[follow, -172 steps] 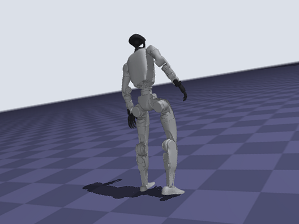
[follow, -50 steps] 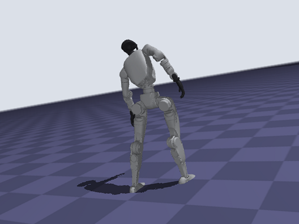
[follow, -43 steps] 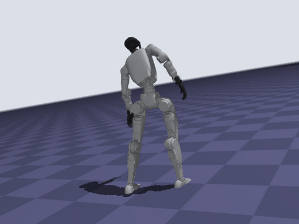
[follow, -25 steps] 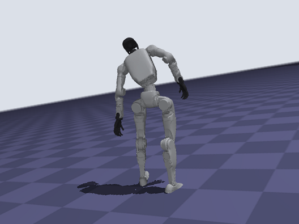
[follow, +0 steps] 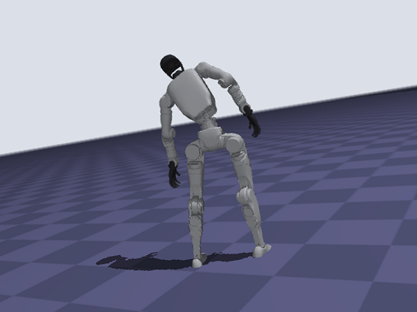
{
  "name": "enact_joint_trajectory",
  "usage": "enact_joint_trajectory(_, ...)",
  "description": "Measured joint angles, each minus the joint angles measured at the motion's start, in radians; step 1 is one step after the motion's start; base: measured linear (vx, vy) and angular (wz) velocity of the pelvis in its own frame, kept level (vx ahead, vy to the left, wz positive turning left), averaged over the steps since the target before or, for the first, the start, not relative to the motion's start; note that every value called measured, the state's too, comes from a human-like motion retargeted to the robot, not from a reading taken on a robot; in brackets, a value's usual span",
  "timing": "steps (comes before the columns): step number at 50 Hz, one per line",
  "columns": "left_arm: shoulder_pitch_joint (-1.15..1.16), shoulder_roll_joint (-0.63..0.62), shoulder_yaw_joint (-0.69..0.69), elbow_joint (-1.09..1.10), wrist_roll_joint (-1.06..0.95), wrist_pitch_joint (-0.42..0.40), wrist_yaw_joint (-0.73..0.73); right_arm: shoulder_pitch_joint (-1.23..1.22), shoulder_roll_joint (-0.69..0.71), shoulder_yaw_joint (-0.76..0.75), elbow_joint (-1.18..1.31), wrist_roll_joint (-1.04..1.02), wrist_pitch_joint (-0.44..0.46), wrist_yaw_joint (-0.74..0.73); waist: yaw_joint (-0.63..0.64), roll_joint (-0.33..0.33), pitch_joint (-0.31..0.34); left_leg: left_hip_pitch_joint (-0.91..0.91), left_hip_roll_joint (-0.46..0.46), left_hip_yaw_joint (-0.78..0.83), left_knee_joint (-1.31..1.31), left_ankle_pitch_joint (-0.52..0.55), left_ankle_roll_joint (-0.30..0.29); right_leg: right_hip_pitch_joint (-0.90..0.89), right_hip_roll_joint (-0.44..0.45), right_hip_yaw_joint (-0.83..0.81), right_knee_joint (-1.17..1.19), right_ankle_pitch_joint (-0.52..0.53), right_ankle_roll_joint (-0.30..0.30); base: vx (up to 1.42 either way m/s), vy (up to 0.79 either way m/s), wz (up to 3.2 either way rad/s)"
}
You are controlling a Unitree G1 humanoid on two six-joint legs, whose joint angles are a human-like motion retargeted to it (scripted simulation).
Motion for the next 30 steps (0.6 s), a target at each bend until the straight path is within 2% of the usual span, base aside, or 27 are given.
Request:
enact_joint_trajectory(3,-0.027,0.019,0.007,-0.013,-0.002,-0.011,-0.004,0.008,0.023,-0.009,0.028,-0.007,-0.003,-0.010,-0.023,0.016,-0.010,0.020,0.033,-0.042,0.002,-0.020,-0.028,-0.045,0.037,0.076,-0.052,0.055,0.000,0.37,-0.30,0.75)
enact_joint_trajectory(6,-0.064,0.003,0.003,-0.017,-0.021,-0.024,0.003,0.002,0.020,-0.017,0.030,0.006,0.005,0.013,-0.042,0.050,0.014,0.036,0.045,-0.091,0.002,-0.043,-0.047,-0.068,0.038,0.133,-0.063,0.038,0.000,0.41,-0.22,0.98)
enact_joint_trajectory(8,-0.063,-0.031,0.054,-0.008,0.021,-0.049,-0.017,0.008,-0.005,-0.058,0.019,0.007,-0.012,0.064,-0.073,0.075,0.013,-0.033,0.042,-0.134,0.129,-0.117,-0.067,-0.108,0.021,0.116,0.007,0.003,0.000,0.43,-0.26,1.18)
enact_joint_trajectory(10,-0.044,-0.047,0.049,-0.019,-0.035,-0.069,0.010,-0.006,-0.005,-0.040,0.037,0.024,-0.007,0.033,-0.100,0.096,0.009,0.009,0.026,-0.188,0.027,-0.072,-0.056,-0.064,-0.012,0.091,-0.056,0.057,0.000,0.41,-0.13,1.28)
enact_joint_trajectory(12,-0.025,-0.055,0.020,-0.003,-0.043,-0.054,0.024,0.020,0.014,-0.035,0.051,0.023,-0.012,0.005,-0.089,0.108,-0.007,0.011,0.017,-0.224,0.016,-0.064,-0.051,-0.048,-0.036,0.049,-0.039,0.022,0.000,0.41,-0.13,1.00)
enact_joint_trajectory(15,0.080,-0.114,0.057,0.001,-0.058,-0.056,0.037,0.065,-0.002,-0.032,0.054,0.005,-0.032,-0.012,-0.074,0.148,-0.057,-0.037,0.014,-0.206,0.075,-0.061,-0.038,-0.055,-0.046,0.009,-0.003,-0.045,0.000,0.36,-0.22,0.73)
enact_joint_trajectory(16,0.071,-0.120,0.061,0.011,-0.080,-0.047,0.043,0.015,-0.005,-0.031,0.075,0.010,-0.020,-0.019,-0.084,0.149,-0.038,-0.046,0.012,-0.197,0.066,-0.032,-0.031,-0.036,-0.045,-0.019,-0.025,-0.040,0.000,0.25,-0.32,1.14)
enact_joint_trajectory(20,0.118,-0.146,0.093,0.045,-0.104,-0.026,0.039,-0.068,-0.030,-0.035,0.105,0.006,-0.008,-0.033,-0.059,0.143,-0.018,-0.093,-0.008,-0.074,0.064,0.027,-0.004,-0.021,-0.037,-0.068,-0.030,-0.055,0.000,0.23,-0.31,0.62)
enact_joint_trajectory(22,0.158,-0.157,0.115,0.064,-0.093,-0.023,0.022,-0.078,-0.047,-0.044,0.102,0.000,-0.012,-0.035,-0.042,0.135,-0.018,-0.120,-0.023,-0.009,0.047,0.036,-0.009,-0.014,-0.037,-0.084,-0.025,-0.071,0.000,0.27,-0.14,0.42)
enact_joint_trajectory(30,0.246,-0.156,0.210,0.139,-0.070,-0.002,-0.056,-0.069,-0.078,-0.056,0.094,-0.003,-0.021,-0.016,0.006,0.079,-0.036,-0.275,-0.032,0.353,-0.003,0.084,-0.072,0.021,-0.017,-0.174,-0.004,-0.129,0.000,0.26,-0.09,0.50)
